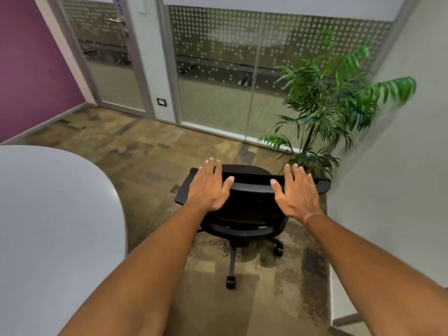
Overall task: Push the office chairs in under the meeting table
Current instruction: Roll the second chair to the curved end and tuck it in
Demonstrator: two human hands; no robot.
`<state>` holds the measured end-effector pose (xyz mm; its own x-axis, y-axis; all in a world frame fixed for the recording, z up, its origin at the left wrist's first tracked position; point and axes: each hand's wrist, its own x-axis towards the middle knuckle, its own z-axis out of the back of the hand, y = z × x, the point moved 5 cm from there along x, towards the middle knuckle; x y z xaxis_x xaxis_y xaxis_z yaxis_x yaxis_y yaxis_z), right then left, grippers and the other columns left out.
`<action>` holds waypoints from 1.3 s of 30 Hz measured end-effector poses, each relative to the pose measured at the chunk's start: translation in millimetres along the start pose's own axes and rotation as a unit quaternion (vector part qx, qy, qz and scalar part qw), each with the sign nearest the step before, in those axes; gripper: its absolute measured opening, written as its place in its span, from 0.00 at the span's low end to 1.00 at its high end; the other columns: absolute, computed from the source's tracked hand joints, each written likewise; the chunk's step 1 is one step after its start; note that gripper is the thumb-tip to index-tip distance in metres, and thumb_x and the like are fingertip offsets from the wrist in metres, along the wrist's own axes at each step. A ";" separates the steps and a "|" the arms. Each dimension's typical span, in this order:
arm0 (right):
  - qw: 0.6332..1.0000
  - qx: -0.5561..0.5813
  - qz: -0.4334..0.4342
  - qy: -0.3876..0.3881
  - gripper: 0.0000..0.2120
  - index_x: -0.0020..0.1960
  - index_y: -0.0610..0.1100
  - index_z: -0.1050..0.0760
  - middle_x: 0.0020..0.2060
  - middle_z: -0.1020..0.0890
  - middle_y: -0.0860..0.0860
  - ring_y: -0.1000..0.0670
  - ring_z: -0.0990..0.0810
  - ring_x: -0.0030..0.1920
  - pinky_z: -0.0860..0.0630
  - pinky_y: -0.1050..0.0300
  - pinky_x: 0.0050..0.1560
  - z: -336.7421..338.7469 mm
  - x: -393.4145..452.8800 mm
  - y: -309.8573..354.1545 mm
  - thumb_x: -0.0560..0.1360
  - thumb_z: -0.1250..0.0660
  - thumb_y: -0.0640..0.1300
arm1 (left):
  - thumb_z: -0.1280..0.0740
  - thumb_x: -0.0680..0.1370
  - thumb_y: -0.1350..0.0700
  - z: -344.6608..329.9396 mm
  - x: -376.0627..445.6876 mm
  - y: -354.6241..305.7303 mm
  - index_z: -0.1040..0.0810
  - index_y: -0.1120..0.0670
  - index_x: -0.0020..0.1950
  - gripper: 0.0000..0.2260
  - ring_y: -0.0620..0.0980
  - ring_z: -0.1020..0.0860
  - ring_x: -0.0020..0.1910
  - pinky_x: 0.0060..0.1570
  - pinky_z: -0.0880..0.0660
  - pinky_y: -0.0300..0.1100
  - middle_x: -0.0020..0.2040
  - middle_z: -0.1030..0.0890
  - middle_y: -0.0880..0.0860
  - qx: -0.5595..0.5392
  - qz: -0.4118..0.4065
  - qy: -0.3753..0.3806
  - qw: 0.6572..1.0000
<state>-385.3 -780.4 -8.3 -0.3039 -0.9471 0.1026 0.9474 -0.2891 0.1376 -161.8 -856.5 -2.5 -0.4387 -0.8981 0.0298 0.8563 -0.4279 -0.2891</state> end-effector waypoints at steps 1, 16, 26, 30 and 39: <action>1.000 0.000 -0.005 0.021 0.36 0.78 0.40 0.49 0.77 0.45 0.38 0.41 0.48 0.77 0.52 0.42 0.77 -4.6 5.8 -3.0 0.79 0.54 0.64 | 0.53 0.82 0.41 -3.3 8.4 2.1 0.52 0.59 0.79 0.31 0.55 0.53 0.79 0.76 0.55 0.48 0.80 0.51 0.60 -0.005 0.009 0.015 1.000; 0.990 -0.043 0.000 0.132 0.35 0.79 0.44 0.51 0.78 0.47 0.40 0.42 0.52 0.78 0.57 0.43 0.77 -29.4 39.4 -24.1 0.79 0.53 0.63 | 0.52 0.81 0.47 -35.4 38.2 4.9 0.43 0.60 0.78 0.28 0.57 0.50 0.79 0.76 0.53 0.52 0.79 0.45 0.61 0.097 0.118 0.066 0.986; 0.989 -0.045 0.068 0.121 0.35 0.77 0.44 0.43 0.76 0.41 0.39 0.41 0.47 0.77 0.53 0.41 0.76 -21.5 28.5 -63.1 0.77 0.53 0.63 | 0.51 0.80 0.46 -49.4 -6.4 -42.3 0.38 0.60 0.76 0.27 0.58 0.46 0.77 0.76 0.50 0.53 0.77 0.40 0.62 0.095 0.181 0.035 0.978; 0.987 -0.045 0.094 0.122 0.34 0.77 0.44 0.42 0.76 0.40 0.39 0.42 0.47 0.77 0.53 0.41 0.76 -17.9 9.6 -68.7 0.77 0.52 0.63 | 0.52 0.80 0.47 -50.5 -36.3 -57.2 0.40 0.60 0.76 0.28 0.58 0.46 0.77 0.76 0.50 0.53 0.77 0.40 0.62 0.090 0.199 0.034 0.975; 0.981 -0.025 0.151 0.120 0.34 0.77 0.44 0.42 0.76 0.39 0.40 0.43 0.46 0.77 0.53 0.43 0.76 -10.1 -65.9 -55.6 0.76 0.50 0.61 | 0.51 0.80 0.47 -46.3 -128.3 -68.5 0.33 0.61 0.72 0.26 0.57 0.40 0.74 0.75 0.46 0.51 0.73 0.34 0.61 0.087 0.234 0.008 0.968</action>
<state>-417.0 -703.3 -32.7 0.0187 -0.9944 -0.1043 0.9961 0.0096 0.0872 -176.8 -707.2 -30.9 0.0051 -0.9967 -0.0815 0.9948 0.0134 -0.1013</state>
